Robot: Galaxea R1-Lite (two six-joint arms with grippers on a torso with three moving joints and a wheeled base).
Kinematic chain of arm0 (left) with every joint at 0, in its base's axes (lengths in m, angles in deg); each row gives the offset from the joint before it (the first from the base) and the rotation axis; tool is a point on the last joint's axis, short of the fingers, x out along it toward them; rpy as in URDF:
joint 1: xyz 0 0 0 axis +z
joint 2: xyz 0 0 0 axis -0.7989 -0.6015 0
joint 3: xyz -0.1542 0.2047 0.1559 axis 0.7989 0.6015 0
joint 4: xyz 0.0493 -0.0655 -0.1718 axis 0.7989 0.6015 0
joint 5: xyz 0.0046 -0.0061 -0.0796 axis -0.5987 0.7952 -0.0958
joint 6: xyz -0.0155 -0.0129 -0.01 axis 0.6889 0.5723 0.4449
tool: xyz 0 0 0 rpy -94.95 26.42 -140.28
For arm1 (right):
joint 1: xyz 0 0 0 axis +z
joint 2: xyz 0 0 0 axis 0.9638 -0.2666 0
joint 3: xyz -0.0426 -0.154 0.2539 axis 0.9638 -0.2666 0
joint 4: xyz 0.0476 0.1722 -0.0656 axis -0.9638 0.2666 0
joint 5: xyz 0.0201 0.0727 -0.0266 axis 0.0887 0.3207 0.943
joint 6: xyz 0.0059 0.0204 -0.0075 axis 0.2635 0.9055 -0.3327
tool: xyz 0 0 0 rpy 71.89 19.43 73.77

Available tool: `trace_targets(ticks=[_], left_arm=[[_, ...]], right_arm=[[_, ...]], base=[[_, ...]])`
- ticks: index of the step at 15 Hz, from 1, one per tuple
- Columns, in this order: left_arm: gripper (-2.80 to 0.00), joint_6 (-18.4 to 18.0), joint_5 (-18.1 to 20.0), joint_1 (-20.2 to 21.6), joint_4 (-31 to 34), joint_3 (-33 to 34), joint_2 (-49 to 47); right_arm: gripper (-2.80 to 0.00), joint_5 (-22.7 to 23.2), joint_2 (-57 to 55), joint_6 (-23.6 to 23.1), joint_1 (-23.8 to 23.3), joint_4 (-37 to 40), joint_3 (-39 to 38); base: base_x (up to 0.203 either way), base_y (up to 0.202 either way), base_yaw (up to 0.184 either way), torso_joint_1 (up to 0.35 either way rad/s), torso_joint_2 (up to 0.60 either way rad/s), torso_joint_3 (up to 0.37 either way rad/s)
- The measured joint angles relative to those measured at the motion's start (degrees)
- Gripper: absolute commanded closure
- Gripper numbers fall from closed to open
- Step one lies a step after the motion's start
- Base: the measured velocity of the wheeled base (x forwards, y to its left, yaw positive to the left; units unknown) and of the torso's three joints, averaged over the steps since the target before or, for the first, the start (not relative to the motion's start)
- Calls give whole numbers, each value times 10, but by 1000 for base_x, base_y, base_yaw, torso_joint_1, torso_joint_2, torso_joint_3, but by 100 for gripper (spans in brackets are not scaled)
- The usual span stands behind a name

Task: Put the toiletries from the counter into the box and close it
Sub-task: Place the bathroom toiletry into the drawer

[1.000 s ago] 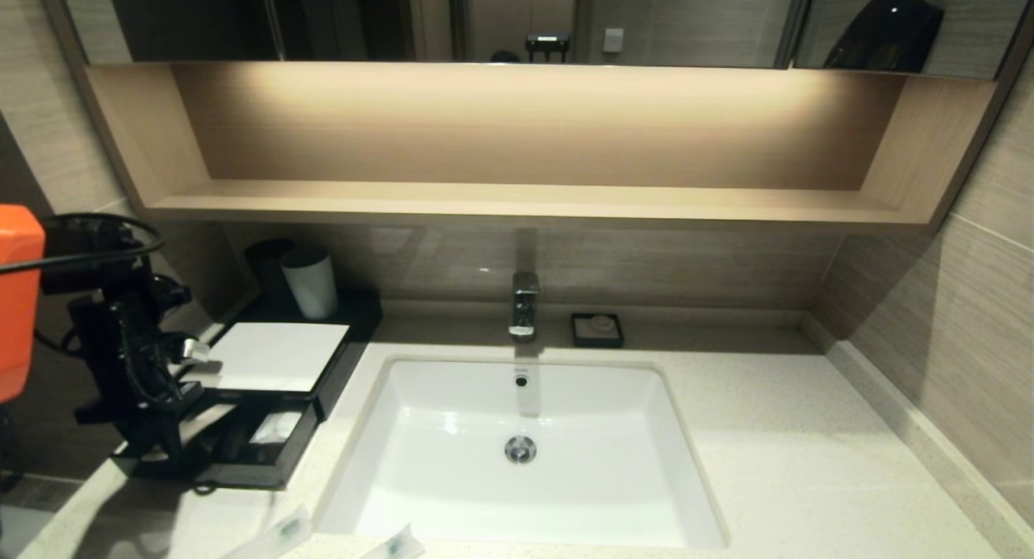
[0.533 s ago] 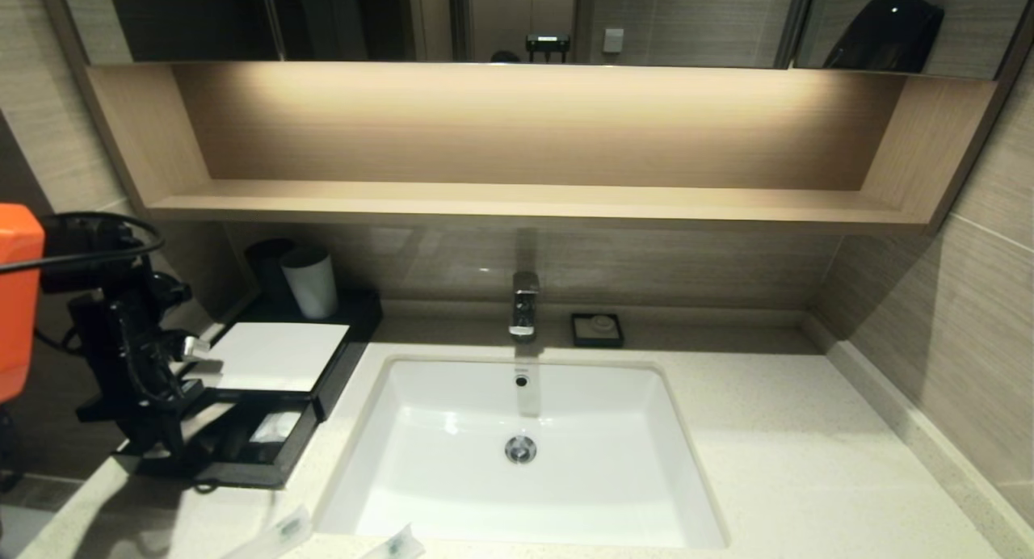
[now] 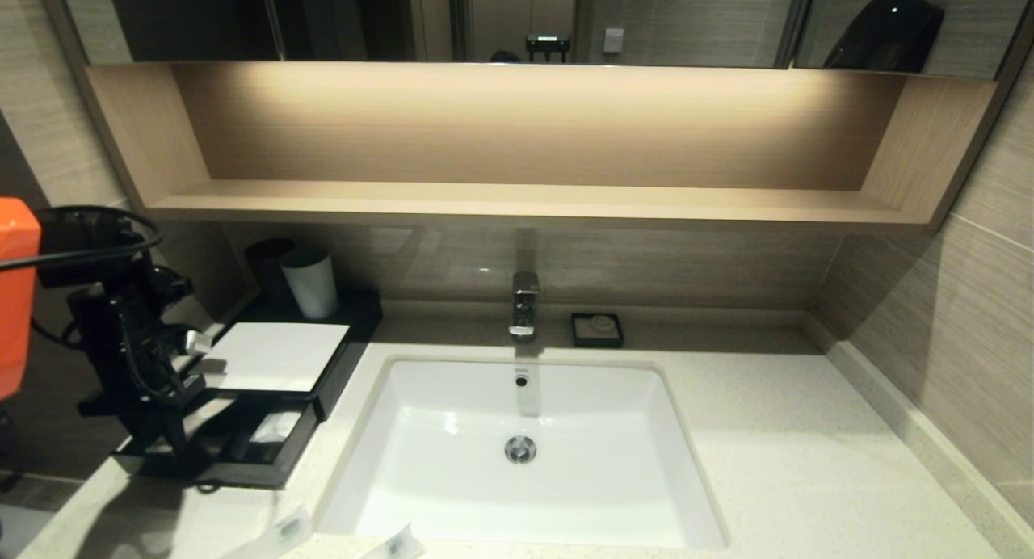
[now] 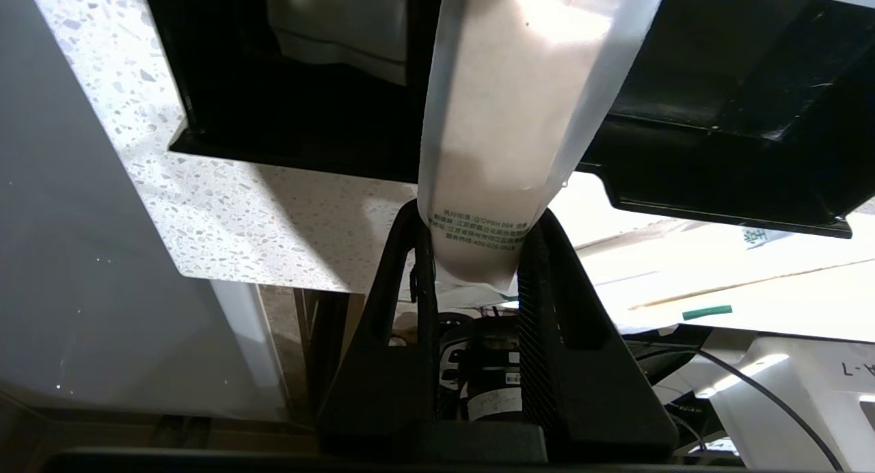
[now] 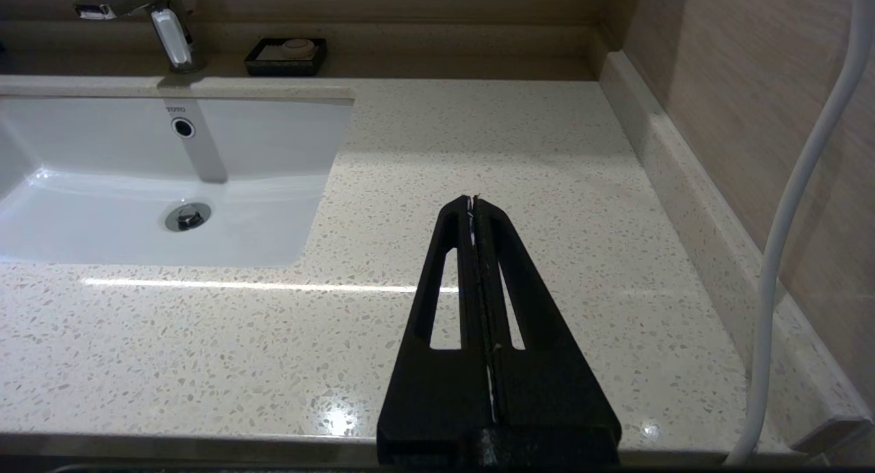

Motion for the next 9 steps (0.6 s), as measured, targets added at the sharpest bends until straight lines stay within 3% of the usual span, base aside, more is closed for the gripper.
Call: trace_targets(ticks=[9], left_arm=[[0,-1,0,-2,-16,0,-3]], right_arm=[[0,0,0,0,0,0,0]], base=[[0,0,0,0,0,0]])
